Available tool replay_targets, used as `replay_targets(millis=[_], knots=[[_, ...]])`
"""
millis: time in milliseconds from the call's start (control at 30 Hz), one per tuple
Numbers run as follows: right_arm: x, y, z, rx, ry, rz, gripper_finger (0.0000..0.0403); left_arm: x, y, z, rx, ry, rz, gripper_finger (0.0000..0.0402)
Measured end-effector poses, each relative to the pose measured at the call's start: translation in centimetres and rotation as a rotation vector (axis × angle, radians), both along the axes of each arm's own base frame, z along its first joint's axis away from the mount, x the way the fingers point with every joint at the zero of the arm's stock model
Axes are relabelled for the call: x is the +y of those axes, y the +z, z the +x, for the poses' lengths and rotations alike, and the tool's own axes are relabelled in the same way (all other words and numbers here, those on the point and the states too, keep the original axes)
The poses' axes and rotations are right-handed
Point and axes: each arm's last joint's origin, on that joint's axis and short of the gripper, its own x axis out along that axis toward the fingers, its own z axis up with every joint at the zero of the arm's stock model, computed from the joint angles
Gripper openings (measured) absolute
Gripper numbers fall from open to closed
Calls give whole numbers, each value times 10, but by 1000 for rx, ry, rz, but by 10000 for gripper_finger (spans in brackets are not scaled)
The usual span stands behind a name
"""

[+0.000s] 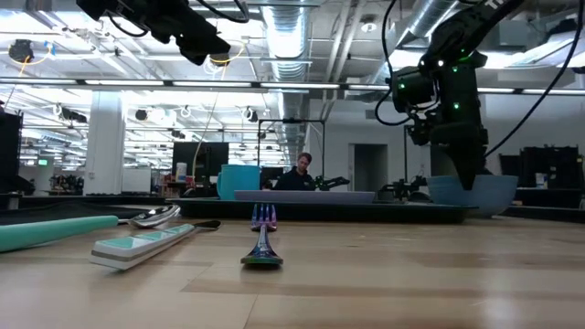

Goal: Set up tray
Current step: Put the bowl on top of the purple plate

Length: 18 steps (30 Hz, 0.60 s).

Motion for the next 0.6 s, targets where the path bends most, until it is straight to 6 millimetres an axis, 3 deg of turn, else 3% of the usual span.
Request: replay_targets(millis=[100,300,600], knots=[[0,0,0,2,9,-1,14,0,0,0,0,0,0,192],[-2,11,-1,65,14,-41,5,0,0,0,-3,0,0,192],[-9,68,21,-36,34,-112,3,0,2,1,-17,0,3,192]])
